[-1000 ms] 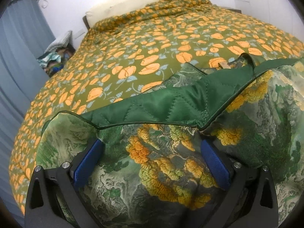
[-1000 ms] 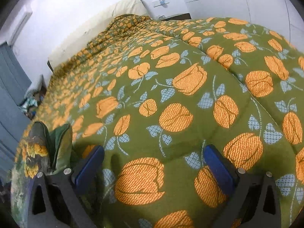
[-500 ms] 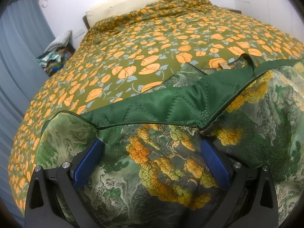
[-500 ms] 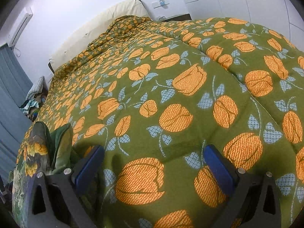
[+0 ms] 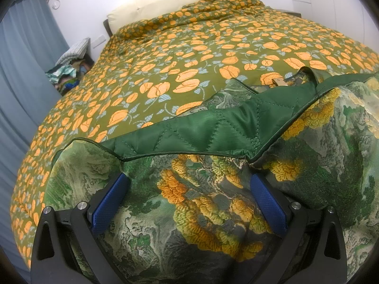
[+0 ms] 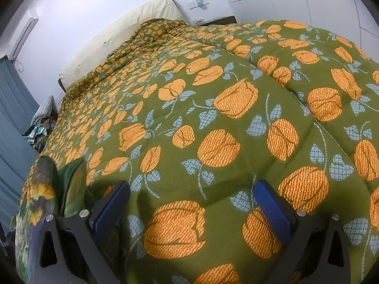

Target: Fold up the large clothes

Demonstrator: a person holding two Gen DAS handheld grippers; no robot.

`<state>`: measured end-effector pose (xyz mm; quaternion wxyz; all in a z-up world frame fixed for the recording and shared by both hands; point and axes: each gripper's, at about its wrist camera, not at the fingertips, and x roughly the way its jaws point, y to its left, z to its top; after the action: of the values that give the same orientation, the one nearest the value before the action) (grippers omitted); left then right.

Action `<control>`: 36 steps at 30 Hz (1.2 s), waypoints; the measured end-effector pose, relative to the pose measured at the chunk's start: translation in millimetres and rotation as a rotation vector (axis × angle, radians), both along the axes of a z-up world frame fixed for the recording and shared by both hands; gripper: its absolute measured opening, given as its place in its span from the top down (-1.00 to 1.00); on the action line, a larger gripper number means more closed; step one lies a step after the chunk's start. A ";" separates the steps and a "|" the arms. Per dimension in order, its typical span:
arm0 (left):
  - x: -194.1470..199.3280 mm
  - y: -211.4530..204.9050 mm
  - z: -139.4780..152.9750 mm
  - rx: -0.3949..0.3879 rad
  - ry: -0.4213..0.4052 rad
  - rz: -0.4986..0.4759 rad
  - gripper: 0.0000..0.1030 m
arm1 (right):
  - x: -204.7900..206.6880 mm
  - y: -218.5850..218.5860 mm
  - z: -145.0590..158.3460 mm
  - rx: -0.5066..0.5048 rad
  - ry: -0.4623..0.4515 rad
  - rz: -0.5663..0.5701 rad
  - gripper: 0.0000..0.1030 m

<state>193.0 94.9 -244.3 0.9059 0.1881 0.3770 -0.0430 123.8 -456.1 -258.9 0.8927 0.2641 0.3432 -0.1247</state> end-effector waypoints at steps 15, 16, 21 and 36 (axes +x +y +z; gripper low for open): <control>-28.3 24.5 73.3 -0.305 0.153 -0.014 -0.98 | -114.0 71.1 122.1 -0.167 -0.016 0.232 -1.00; -42.6 25.6 88.0 -0.382 0.155 -0.034 -0.99 | -125.4 75.8 123.8 -0.121 -0.021 0.240 -1.00; -102.4 -32.7 96.6 -0.524 0.249 -0.267 -0.99 | -152.4 90.5 95.5 0.139 -0.061 0.287 -1.00; -122.7 -114.7 59.2 -0.533 0.315 -0.519 -0.99 | -139.4 81.2 48.0 0.347 0.018 0.248 -1.00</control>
<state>70.3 -19.8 -185.1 0.8131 0.0268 0.4267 -0.3950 -15.6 -374.9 -210.9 0.8392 0.3686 0.3974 0.0449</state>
